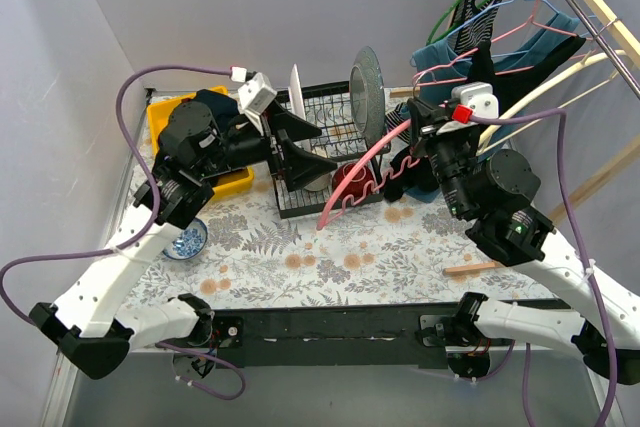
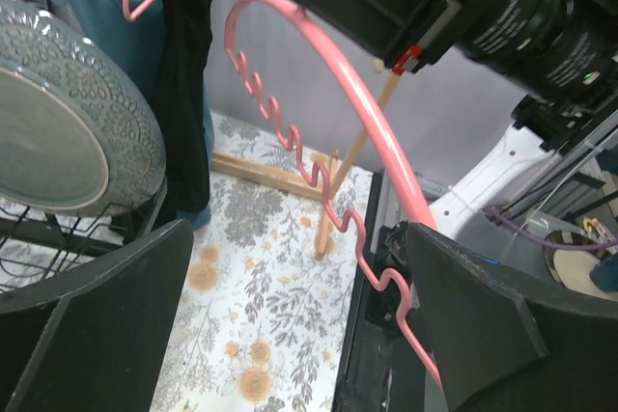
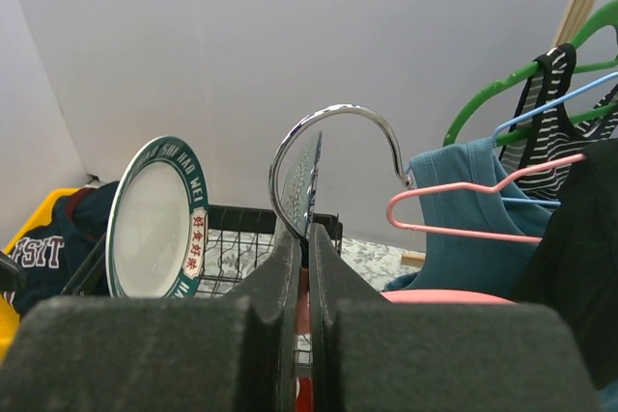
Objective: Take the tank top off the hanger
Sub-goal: Place the hanger at the clothesline.
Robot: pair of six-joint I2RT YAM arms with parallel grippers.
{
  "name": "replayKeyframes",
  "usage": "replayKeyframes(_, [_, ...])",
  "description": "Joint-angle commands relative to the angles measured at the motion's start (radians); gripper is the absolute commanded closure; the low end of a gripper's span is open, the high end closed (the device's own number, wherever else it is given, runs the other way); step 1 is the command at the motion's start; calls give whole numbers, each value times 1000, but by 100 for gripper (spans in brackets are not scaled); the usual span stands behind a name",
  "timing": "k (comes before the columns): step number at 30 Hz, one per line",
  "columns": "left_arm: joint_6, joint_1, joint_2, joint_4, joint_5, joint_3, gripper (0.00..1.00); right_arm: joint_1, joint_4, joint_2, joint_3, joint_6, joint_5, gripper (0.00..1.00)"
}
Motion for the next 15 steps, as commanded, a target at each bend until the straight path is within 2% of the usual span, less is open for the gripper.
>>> replayKeyframes(1, [-27,-6,-64,7,-5,49,7,-3,97,-13,25,7,3,99])
replayKeyframes(10, [-4,-6,-121,-11,66,-66,18,-3,28,74,128,39,92,99])
replayKeyframes(15, [49,-7,-135,-28,-12,-95,21,-1,19,82,147,60,93,99])
